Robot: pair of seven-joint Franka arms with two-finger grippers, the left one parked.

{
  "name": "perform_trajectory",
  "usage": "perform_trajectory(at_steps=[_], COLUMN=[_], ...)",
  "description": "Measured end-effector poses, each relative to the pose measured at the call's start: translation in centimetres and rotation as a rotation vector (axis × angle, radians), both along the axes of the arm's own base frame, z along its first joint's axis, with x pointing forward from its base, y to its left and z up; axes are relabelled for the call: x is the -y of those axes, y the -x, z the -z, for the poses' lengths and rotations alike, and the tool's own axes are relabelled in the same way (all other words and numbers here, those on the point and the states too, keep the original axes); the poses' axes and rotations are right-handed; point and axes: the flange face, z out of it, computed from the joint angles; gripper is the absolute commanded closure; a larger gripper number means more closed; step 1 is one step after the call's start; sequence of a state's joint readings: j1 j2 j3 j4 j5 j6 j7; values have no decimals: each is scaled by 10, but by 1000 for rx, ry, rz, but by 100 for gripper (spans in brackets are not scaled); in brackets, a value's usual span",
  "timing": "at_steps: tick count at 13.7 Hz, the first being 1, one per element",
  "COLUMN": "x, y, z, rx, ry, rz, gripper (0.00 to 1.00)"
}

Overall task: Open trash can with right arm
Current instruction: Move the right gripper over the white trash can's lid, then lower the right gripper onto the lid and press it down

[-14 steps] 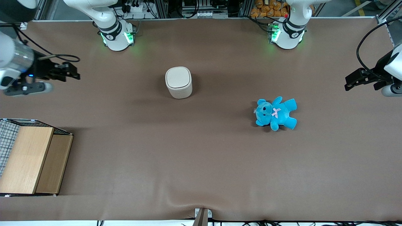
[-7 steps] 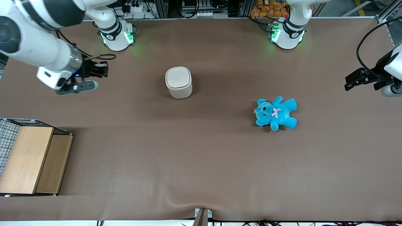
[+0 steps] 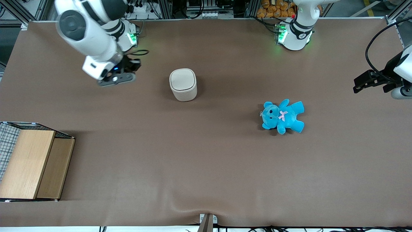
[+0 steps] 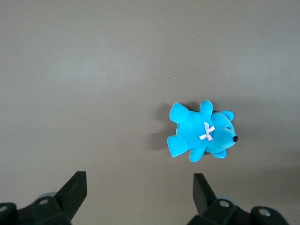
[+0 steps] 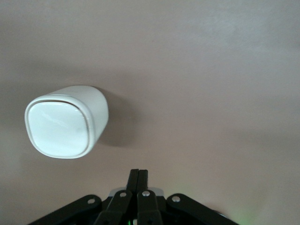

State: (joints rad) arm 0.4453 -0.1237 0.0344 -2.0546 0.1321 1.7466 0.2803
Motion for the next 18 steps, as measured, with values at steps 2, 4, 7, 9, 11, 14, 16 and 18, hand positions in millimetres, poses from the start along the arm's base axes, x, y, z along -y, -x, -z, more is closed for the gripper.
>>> perform_trajectory(at_steps=[2,4,7,9,11,14,16,18], x=[-29,-44,-71,-82,-88,-101,-106,-108], y=[17,30,53,58,55,54,54,55], z=[19,42,68,83,99,122,134,139], rx=[30,58,95,106,118,129,130,127], ry=[0,-3,-10,-13,-18,-21,-20,-15], rz=[-2,20,51,53,65,80,85,87], gripper=[100,100,100,100,100,100,100,100])
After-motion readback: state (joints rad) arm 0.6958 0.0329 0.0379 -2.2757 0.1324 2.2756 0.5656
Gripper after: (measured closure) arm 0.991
